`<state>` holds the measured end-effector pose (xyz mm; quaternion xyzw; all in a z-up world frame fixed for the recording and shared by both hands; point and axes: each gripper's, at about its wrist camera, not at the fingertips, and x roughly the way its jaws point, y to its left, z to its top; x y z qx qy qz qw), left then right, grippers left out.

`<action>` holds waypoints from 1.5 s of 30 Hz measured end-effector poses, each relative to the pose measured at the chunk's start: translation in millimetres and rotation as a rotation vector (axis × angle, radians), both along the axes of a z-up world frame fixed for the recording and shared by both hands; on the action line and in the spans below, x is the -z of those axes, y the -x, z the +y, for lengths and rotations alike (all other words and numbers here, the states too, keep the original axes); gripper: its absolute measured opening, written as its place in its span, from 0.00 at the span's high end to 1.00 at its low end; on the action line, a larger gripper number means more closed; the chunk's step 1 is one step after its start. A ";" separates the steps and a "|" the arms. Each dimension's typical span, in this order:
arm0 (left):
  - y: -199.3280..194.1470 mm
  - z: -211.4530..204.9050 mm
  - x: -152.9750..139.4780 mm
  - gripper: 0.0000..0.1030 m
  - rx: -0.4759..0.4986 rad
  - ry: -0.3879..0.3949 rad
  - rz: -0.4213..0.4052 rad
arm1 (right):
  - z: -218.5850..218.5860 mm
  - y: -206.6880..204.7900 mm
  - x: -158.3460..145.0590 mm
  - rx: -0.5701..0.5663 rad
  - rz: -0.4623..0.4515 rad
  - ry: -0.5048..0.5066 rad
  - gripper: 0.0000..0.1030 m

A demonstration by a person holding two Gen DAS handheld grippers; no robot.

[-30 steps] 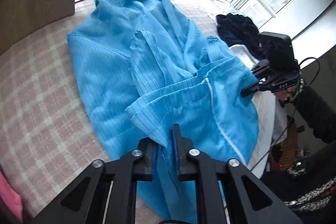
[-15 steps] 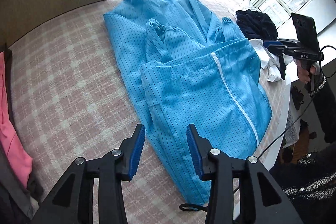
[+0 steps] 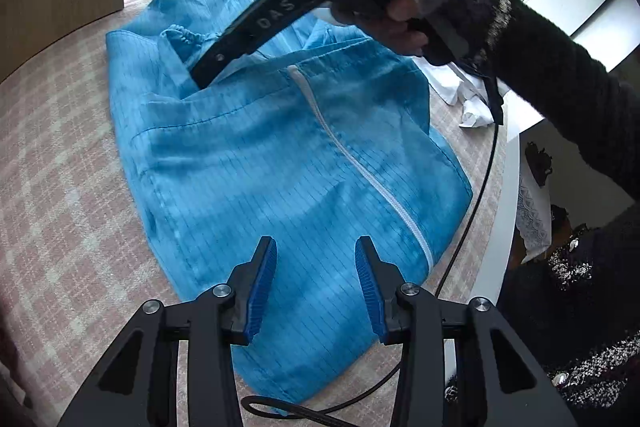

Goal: Fold clothes

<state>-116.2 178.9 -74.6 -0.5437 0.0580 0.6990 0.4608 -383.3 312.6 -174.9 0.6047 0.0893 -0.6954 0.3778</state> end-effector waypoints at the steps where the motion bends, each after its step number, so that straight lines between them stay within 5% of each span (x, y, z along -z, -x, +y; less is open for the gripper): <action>1: -3.8 5.1 1.9 0.62 0.021 -0.014 -0.006 | -4.2 4.8 6.1 -0.023 -0.063 0.026 0.93; 4: -16.2 21.7 15.6 0.62 0.088 -0.003 -0.020 | -6.4 24.5 19.5 0.010 -0.237 0.163 0.93; 8: -23.3 31.1 27.9 0.62 0.126 0.024 -0.037 | 18.4 54.9 50.8 0.279 -0.396 0.255 0.96; 13: -1.6 7.4 -1.1 0.62 0.053 0.018 0.026 | 26.0 39.2 25.7 0.213 -0.313 0.234 0.96; 17: 38.6 -13.6 -19.5 0.62 -0.030 0.022 0.103 | 48.4 19.9 -22.4 0.188 -0.124 0.190 0.95; 22: 81.4 -7.6 3.9 0.62 -0.020 0.078 0.123 | 69.4 -6.4 -46.2 0.130 -0.019 0.151 0.95; 27: 89.1 -9.0 5.0 0.65 -0.037 0.116 0.117 | 66.3 -27.4 -0.4 0.132 0.124 -0.239 0.95; 32: 63.7 -44.1 -22.7 0.60 -0.095 0.105 0.175 | 174.8 -79.1 -76.0 0.497 0.173 0.059 0.92; 34: 54.7 -58.6 -18.3 0.56 -0.124 0.099 0.158 | 207.0 -119.1 -81.8 0.624 0.195 0.039 0.74; 37: 55.0 -63.7 0.7 0.56 -0.162 0.112 0.088 | 230.6 -162.5 -56.7 0.736 0.126 -0.005 0.64; 40: 57.9 -59.9 13.4 0.56 -0.176 0.112 0.057 | 217.1 -181.9 -17.8 0.753 0.028 0.031 0.64; 43: 61.7 -50.7 17.1 0.58 -0.158 0.082 0.060 | 200.2 -182.7 -5.1 0.721 0.075 0.004 0.65; 44: 63.8 -47.4 18.2 0.59 -0.157 0.068 0.056 | 197.3 -181.7 -1.2 0.716 0.078 0.015 0.70; 45: 65.6 -44.1 18.1 0.64 -0.155 0.057 0.054 | 200.2 -180.1 3.4 0.719 0.031 0.090 0.95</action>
